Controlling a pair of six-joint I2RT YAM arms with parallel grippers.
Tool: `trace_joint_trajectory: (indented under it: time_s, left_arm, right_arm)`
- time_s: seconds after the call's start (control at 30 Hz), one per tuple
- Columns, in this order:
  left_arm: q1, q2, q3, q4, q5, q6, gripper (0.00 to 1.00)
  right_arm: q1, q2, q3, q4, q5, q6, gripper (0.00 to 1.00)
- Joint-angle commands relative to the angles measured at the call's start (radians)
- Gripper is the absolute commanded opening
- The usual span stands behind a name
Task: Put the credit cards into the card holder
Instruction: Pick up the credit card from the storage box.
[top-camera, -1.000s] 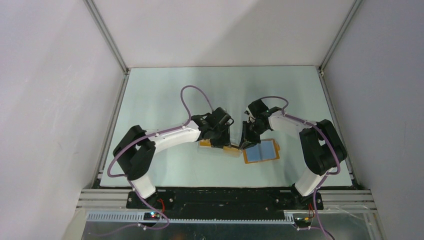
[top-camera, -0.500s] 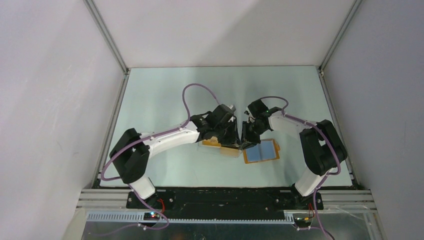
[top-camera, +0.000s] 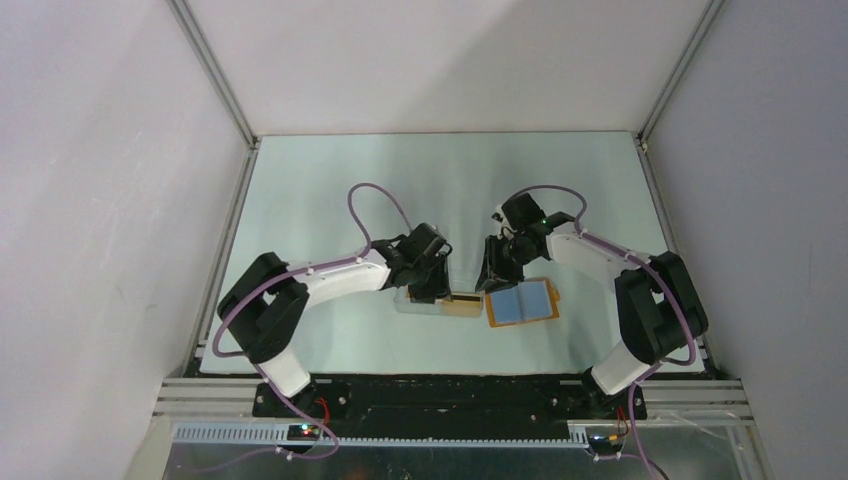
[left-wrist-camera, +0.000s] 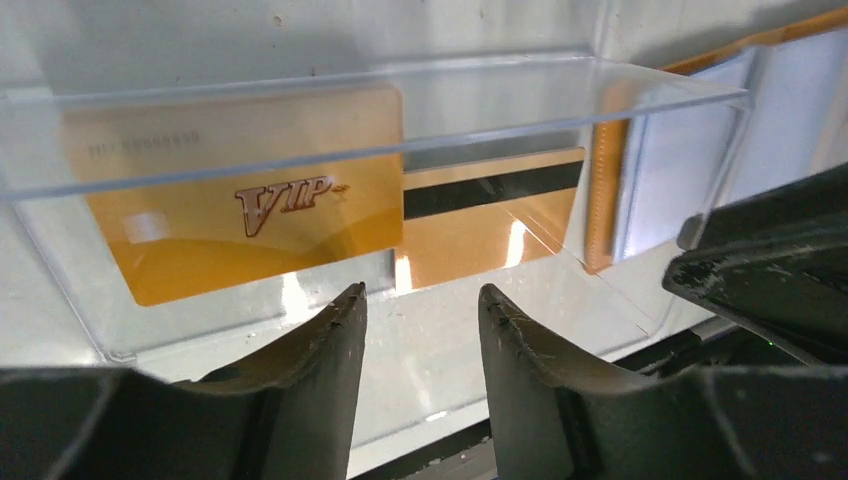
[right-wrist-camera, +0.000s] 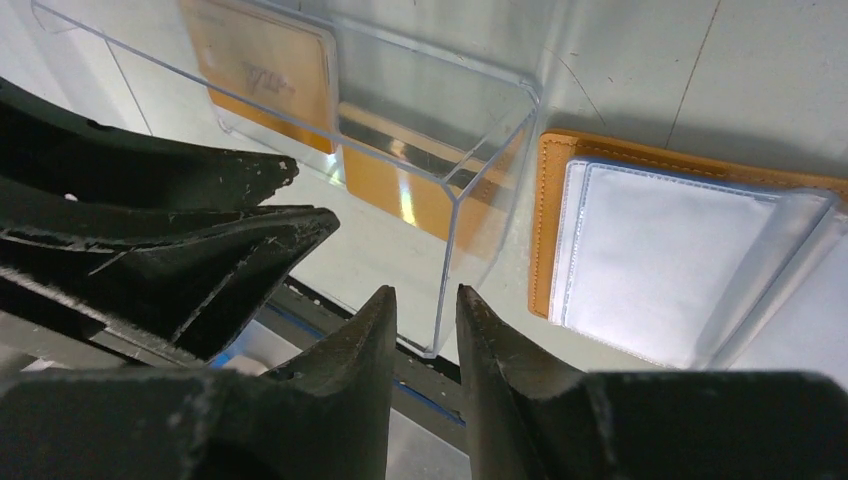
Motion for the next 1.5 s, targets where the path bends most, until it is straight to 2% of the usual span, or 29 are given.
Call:
trace_joint_trajectory:
  time_s: [0.0, 0.17, 0.37, 0.6, 0.7, 0.77, 1.0, 1.47]
  left_arm:
    - [-0.002, 0.039, 0.003, -0.022, -0.048, 0.003, 0.5]
    - [-0.005, 0.088, 0.023, -0.022, -0.033, 0.001, 0.48]
    - [-0.022, 0.136, 0.084, -0.021, -0.006, 0.01, 0.42]
    - [-0.037, 0.143, 0.117, -0.02, 0.003, 0.007, 0.28]
    - [-0.042, 0.134, 0.123, -0.022, 0.002, 0.007, 0.14]
    - [-0.045, 0.12, 0.127, -0.022, -0.002, 0.008, 0.08]
    - [-0.052, 0.06, 0.139, -0.036, -0.02, 0.013, 0.11]
    - [-0.067, 0.053, 0.18, -0.04, 0.008, 0.025, 0.13]
  right_arm:
    - [0.001, 0.011, 0.011, 0.0, 0.005, -0.008, 0.32]
    - [0.003, 0.031, 0.019, -0.007, 0.009, -0.015, 0.27]
    - [0.003, 0.038, 0.02, -0.002, 0.003, -0.014, 0.09]
    - [0.005, 0.04, 0.025, -0.003, -0.005, -0.012, 0.03]
    - [0.006, 0.043, 0.026, -0.004, -0.005, -0.012, 0.03]
    - [0.008, 0.044, 0.026, -0.006, -0.004, -0.013, 0.03]
    - [0.011, 0.052, 0.025, -0.008, -0.003, -0.014, 0.03]
    - [0.019, 0.06, 0.025, -0.008, -0.002, -0.011, 0.02]
